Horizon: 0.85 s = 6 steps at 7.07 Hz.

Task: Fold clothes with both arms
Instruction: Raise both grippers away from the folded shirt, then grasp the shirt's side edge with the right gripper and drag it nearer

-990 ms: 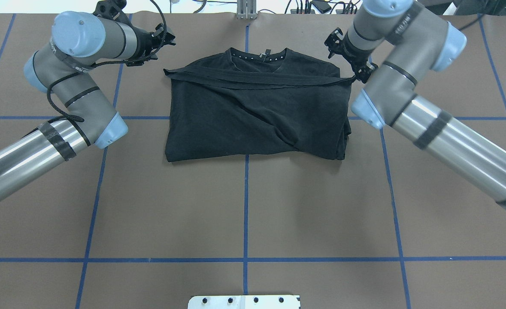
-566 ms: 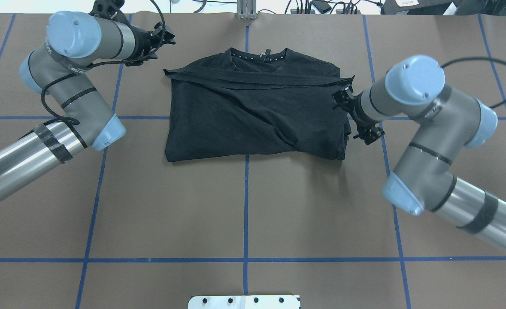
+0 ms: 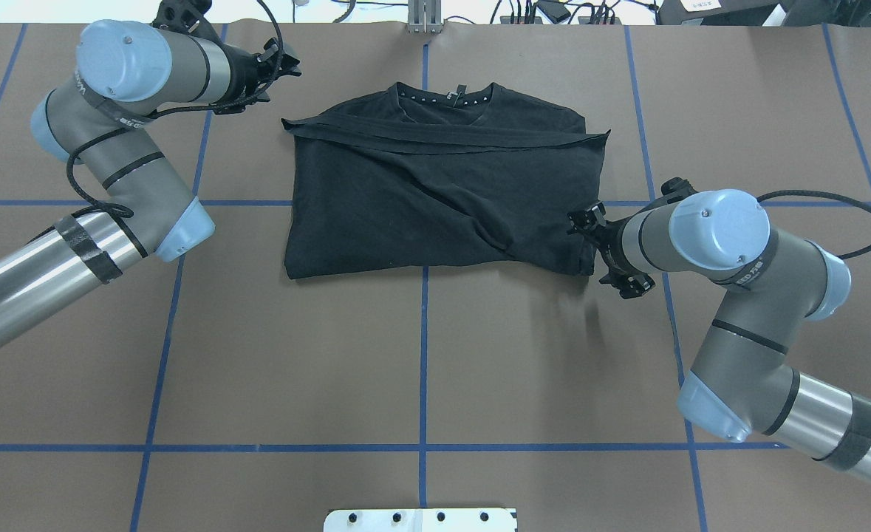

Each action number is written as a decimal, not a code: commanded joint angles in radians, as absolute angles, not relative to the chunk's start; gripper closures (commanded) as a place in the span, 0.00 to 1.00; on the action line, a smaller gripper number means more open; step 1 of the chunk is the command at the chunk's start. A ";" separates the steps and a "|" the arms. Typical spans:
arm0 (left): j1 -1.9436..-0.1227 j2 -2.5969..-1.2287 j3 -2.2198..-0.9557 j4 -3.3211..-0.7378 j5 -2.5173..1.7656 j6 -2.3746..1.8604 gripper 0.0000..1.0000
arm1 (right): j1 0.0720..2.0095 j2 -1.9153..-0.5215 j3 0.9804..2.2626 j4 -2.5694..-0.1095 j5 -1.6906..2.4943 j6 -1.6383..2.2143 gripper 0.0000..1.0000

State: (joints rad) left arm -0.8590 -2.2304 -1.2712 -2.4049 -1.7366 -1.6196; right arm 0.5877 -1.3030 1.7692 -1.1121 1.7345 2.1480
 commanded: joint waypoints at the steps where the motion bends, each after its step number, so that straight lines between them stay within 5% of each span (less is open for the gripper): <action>1: -0.859 -2.229 -1.272 -2.404 -1.736 -1.620 0.27 | 0.543 -1.307 1.766 -1.111 1.695 2.149 0.12; 2: -0.859 -2.229 -1.272 -2.404 -1.736 -1.620 0.27 | 0.542 -1.302 1.761 -1.112 1.700 2.148 0.34; 3: -0.859 -2.218 -1.278 -2.404 -1.736 -1.620 0.27 | 0.546 -1.310 1.764 -1.114 1.712 2.137 0.99; 6: -0.858 -2.218 -1.281 -2.404 -1.740 -1.620 0.27 | 0.572 -1.350 1.807 -1.112 1.804 2.117 1.00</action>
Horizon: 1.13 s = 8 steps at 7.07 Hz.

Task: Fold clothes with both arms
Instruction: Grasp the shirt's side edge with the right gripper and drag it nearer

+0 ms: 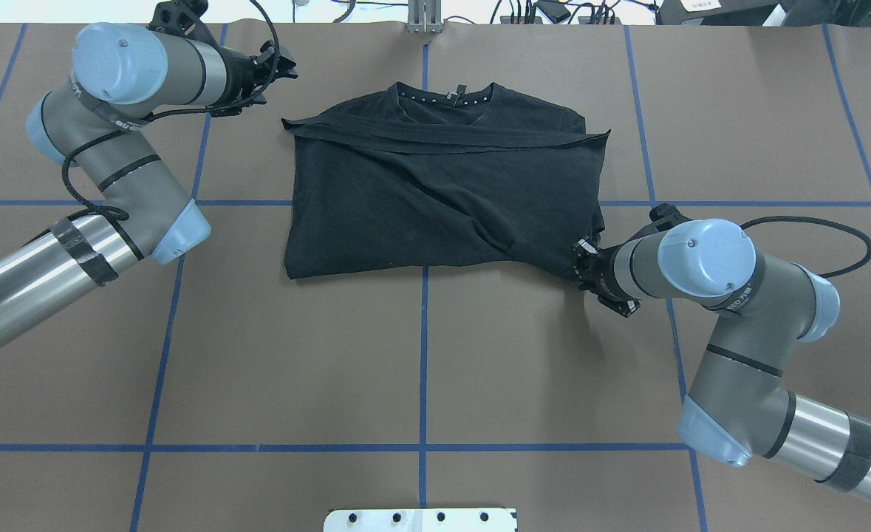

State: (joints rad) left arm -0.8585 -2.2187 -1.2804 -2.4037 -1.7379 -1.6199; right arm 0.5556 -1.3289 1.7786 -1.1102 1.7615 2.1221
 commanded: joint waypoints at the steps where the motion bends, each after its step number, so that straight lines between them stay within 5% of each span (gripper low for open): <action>1: -0.856 -2.218 -1.281 -2.404 -1.741 -1.620 0.27 | 0.572 -1.402 1.884 -1.117 1.809 2.117 1.00; 4: -0.850 -2.220 -1.299 -2.402 -1.747 -1.621 0.27 | 0.374 -1.488 2.193 -1.374 1.827 2.196 1.00; 7: -0.848 -2.220 -1.385 -2.349 -1.850 -1.623 0.27 | 0.087 -1.451 2.244 -1.378 1.908 2.357 1.00; 8: -0.847 -2.220 -1.426 -2.311 -1.888 -1.623 0.27 | 0.005 -1.441 2.243 -1.378 1.896 2.368 0.88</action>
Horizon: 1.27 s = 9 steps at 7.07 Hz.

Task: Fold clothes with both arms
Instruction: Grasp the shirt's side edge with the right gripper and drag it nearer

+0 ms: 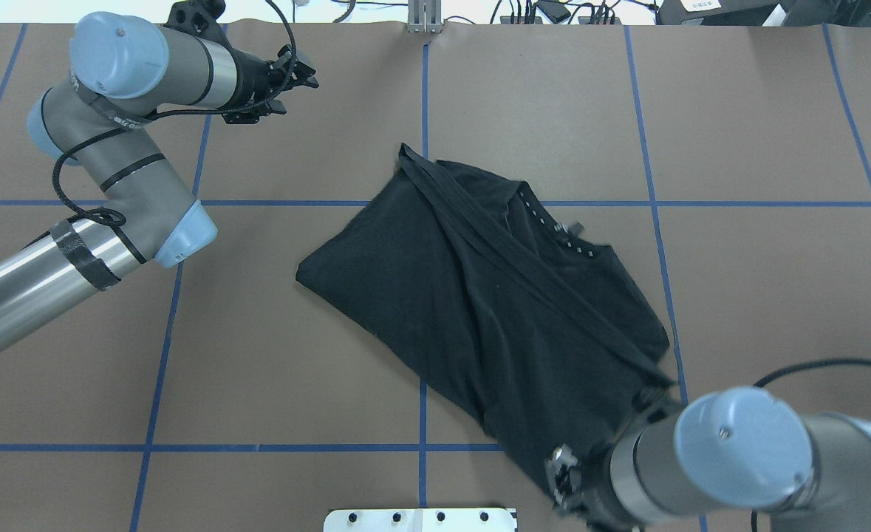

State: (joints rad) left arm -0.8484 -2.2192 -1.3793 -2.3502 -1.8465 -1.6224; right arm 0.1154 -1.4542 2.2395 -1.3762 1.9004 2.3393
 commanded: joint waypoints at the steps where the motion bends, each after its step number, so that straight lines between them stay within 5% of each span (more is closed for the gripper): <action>1: -0.838 -2.221 -1.478 -2.268 -1.896 -1.623 0.27 | -0.027 -1.439 2.243 -1.378 1.893 2.368 0.01; 6: -0.564 -2.059 -1.857 -1.898 -1.698 -1.644 0.24 | 0.353 -1.437 2.215 -1.381 1.914 2.341 0.00; 9: -0.421 -1.971 -1.867 -1.902 -1.602 -1.794 0.28 | 0.602 -1.326 2.059 -1.381 1.965 2.200 0.00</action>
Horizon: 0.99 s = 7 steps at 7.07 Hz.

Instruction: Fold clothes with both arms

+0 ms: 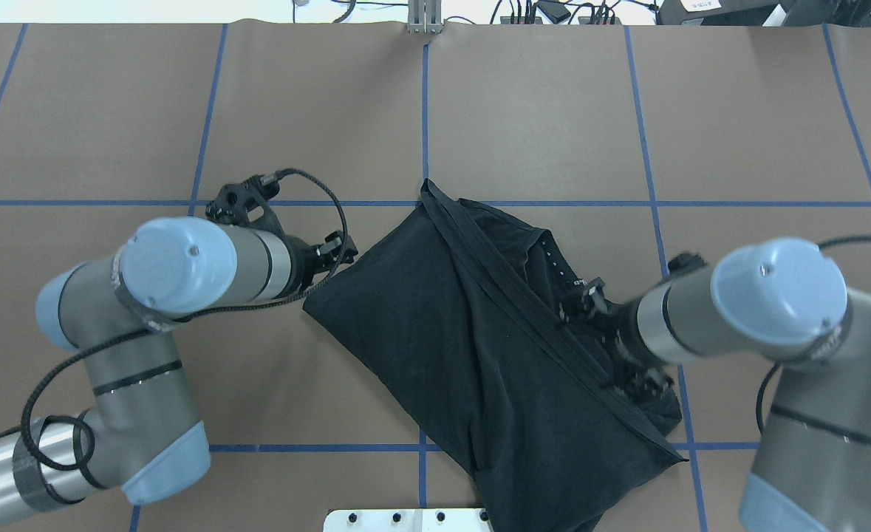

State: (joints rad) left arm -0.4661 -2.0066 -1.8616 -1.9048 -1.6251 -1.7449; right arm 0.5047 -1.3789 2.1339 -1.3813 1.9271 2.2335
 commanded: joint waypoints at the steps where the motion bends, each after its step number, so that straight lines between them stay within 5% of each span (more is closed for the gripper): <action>1: -0.410 -1.967 -1.853 -1.902 -1.600 -1.799 0.28 | 0.639 -1.271 1.990 -1.381 1.995 2.197 0.00; 7: -0.394 -1.988 -1.761 -1.907 -1.603 -1.798 0.35 | 0.657 -1.256 1.939 -1.376 1.997 2.155 0.00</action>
State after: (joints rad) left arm -0.3951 -1.9851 -1.7824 -1.9043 -1.6030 -1.7971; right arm 0.6563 -1.2566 1.9427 -1.3762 1.9972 2.1577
